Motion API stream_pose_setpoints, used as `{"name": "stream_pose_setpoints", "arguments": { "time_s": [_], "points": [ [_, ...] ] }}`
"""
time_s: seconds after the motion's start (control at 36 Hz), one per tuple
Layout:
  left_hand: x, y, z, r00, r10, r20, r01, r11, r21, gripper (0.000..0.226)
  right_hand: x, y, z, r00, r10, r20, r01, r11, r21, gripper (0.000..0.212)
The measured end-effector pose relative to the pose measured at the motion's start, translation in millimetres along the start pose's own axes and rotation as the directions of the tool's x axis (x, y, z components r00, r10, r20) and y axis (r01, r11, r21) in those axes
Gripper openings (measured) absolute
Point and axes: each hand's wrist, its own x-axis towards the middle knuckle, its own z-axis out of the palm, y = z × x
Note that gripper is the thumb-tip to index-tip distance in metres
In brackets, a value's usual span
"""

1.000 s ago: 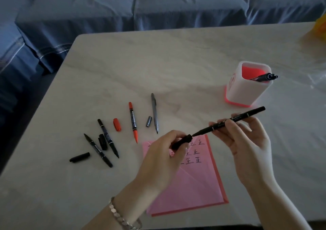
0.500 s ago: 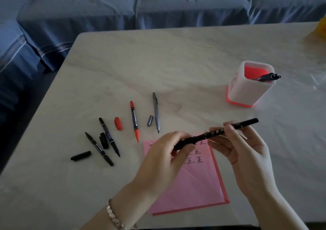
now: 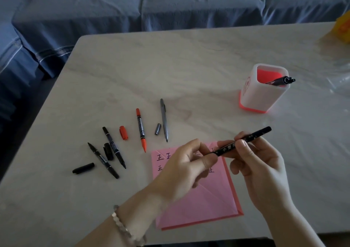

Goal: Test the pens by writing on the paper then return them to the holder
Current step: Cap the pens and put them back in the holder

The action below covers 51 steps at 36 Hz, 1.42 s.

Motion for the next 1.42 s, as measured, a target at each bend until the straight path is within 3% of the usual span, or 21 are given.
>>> {"name": "stream_pose_setpoints", "arguments": {
  "time_s": [0.06,0.11,0.19,0.28,0.36,0.47,0.58,0.67,0.75,0.81,0.86,0.97,1.08,1.22,1.33,1.42],
  "points": [
    [3.0,2.6,-1.3,0.990,-0.117,0.084,0.128,0.982,-0.135,0.021,1.0,2.9,0.2,1.000,-0.007,-0.014,0.007,1.000,0.003,0.035],
    [5.0,1.5,-0.8,0.989,-0.116,0.090,0.125,0.987,-0.104,0.021,2.0,5.6,0.9,0.999,0.012,-0.043,-0.012,1.000,0.018,0.028],
    [8.0,-5.8,1.5,0.995,0.100,0.000,-0.096,0.960,0.262,0.021,2.4,8.7,0.9,0.990,0.077,-0.116,-0.073,0.996,0.044,0.019],
    [11.6,-11.0,1.8,0.951,0.309,0.028,-0.268,0.771,0.578,0.023,2.5,9.8,1.5,0.979,0.085,-0.186,-0.080,0.996,0.035,0.006],
    [16.6,-15.6,0.3,0.916,0.396,0.055,-0.304,0.598,0.741,0.021,5.0,13.2,2.9,0.964,0.098,-0.246,-0.104,0.995,-0.010,0.012],
    [28.6,-23.8,-7.5,0.948,0.318,-0.004,-0.190,0.577,0.795,0.031,15.7,17.3,3.9,0.963,0.066,-0.263,-0.112,0.980,-0.165,0.011],
    [41.0,-26.7,-26.4,0.953,0.285,-0.106,-0.049,0.487,0.872,0.035,43.9,0.6,-8.1,0.940,-0.168,-0.296,0.058,0.936,-0.348,0.012],
    [50.0,-29.6,-48.0,0.897,0.379,-0.227,0.057,0.410,0.910,0.042,72.6,-25.2,-27.5,0.770,-0.555,-0.314,0.273,0.731,-0.625,0.007],
    [57.2,-25.9,-63.1,0.876,0.342,-0.339,0.229,0.324,0.918,0.045,102.3,-48.3,-42.9,0.591,-0.761,-0.267,0.326,0.528,-0.784,0.014],
    [61.7,-20.1,-67.8,0.874,0.290,-0.391,0.327,0.245,0.913,0.038,120.2,-57.8,-46.9,0.597,-0.758,-0.264,0.268,0.498,-0.825,0.018],
    [67.0,-16.0,-71.7,0.874,0.236,-0.424,0.389,0.181,0.903,0.033,135.4,-58.4,-49.2,0.667,-0.705,-0.241,0.172,0.461,-0.871,0.019],
    [76.6,-13.9,-74.9,0.878,0.159,-0.451,0.411,0.233,0.882,0.037,151.3,-50.2,-51.4,0.777,-0.587,-0.228,0.017,0.381,-0.925,0.023],
    [84.7,-10.1,-71.5,0.882,0.074,-0.465,0.423,0.312,0.851,0.034,152.8,-46.5,-52.5,0.818,-0.502,-0.281,-0.074,0.391,-0.917,0.028],
    [91.2,-14.7,-69.1,0.881,0.034,-0.473,0.403,0.471,0.785,0.023,127.6,-41.4,-51.7,0.801,-0.526,-0.286,-0.029,0.442,-0.896,0.040],
    [96.5,-19.7,-68.1,0.865,0.013,-0.502,0.425,0.513,0.746,0.022,89.5,-22.7,-48.0,0.817,-0.525,-0.237,0.044,0.467,-0.883,0.038],
    [101.5,-21.8,-70.0,0.859,-0.033,-0.510,0.454,0.507,0.732,0.029,66.4,4.1,-45.9,0.884,-0.430,-0.187,0.072,0.517,-0.853,0.031]
  ]
}}
